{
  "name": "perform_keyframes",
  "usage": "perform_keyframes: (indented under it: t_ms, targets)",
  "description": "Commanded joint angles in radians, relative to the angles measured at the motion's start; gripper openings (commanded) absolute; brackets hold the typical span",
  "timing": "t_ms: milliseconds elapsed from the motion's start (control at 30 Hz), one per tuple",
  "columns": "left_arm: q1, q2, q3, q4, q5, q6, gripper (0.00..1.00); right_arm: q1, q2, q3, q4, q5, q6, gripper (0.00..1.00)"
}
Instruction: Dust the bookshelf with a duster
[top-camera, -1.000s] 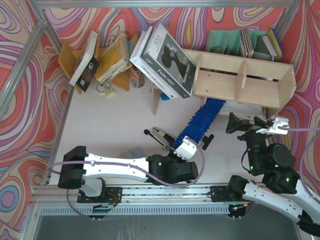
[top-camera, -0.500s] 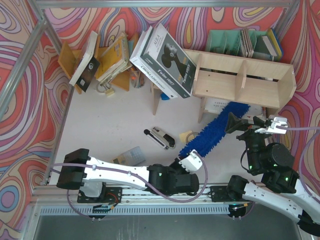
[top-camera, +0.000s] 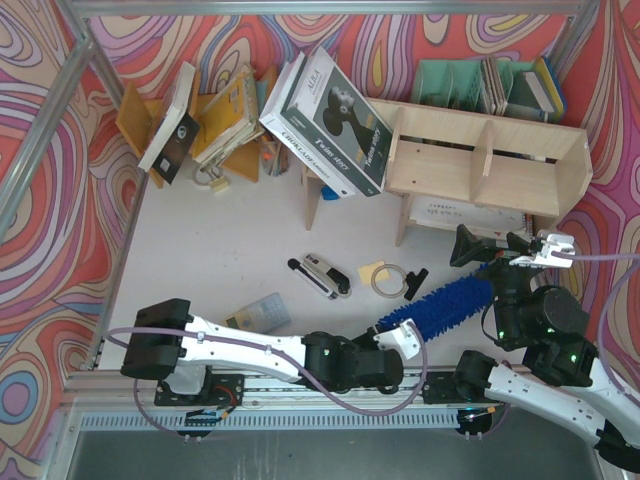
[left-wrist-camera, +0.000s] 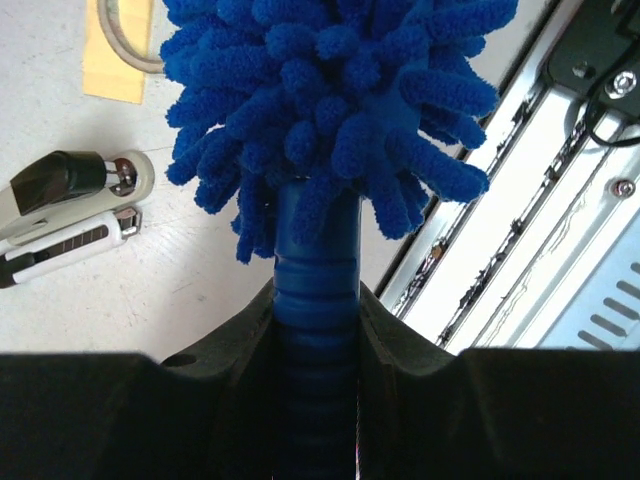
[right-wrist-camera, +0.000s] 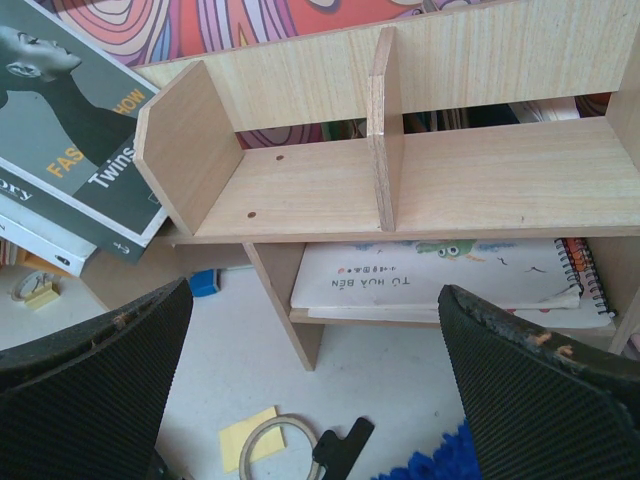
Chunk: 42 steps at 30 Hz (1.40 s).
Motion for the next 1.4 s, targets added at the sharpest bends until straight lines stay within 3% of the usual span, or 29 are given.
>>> perform_keyframes:
  t_ms: [0, 800, 1167, 1367]
  targets:
    - [0.003, 0.009, 0.001, 0.05, 0.021, 0.026, 0.0, -0.001, 0.005, -0.006, 0.038, -0.006, -0.015, 0.99]
    - [0.091, 0.011, -0.046, 0.068, -0.155, -0.091, 0.0, -0.001, 0.022, -0.008, 0.026, -0.005, 0.001, 0.99]
    - [0.102, -0.073, -0.137, -0.025, -0.272, -0.27, 0.0, -0.001, 0.011, -0.007, 0.027, -0.005, 0.001, 0.99]
    - [0.102, -0.11, -0.147, -0.166, -0.302, -0.391, 0.0, -0.001, 0.018, -0.007, 0.024, -0.005, 0.001, 0.99]
